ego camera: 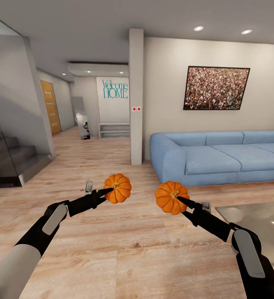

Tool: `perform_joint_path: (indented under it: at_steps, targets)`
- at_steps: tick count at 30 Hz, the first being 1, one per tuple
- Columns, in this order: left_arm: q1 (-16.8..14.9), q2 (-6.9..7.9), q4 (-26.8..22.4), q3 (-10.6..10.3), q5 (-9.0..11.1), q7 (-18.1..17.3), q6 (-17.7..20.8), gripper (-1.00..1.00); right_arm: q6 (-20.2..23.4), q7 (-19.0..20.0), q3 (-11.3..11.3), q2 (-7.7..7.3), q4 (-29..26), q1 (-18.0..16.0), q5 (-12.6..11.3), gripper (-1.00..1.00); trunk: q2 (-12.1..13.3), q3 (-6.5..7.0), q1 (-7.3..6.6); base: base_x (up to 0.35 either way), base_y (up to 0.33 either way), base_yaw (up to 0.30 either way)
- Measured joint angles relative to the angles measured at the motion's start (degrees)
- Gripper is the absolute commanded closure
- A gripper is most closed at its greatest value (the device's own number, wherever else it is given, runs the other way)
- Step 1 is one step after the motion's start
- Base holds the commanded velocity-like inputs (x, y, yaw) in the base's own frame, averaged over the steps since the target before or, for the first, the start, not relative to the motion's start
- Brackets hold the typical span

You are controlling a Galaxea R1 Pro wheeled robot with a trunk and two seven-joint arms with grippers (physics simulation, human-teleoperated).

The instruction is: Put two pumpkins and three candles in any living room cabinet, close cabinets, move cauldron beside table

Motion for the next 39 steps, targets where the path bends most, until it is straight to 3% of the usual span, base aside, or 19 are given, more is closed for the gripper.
perform_joint_path:
  at_steps: [25,39]
  targets:
    - [0.01,0.0,0.0,0.0,-0.01,0.0,0.0,1.0,0.0,-0.06,0.04,0.0,0.54,0.01,0.07,1.0,10.03,2.19,-5.49,0.0,0.0,0.0]
    - [0.01,0.0,0.06,0.0,-0.02,0.0,-0.09,1.0,0.0,-3.22,0.04,0.0,1.12,0.0,-0.41,1.0,15.64,3.42,-8.57,0.0,0.0,0.0]
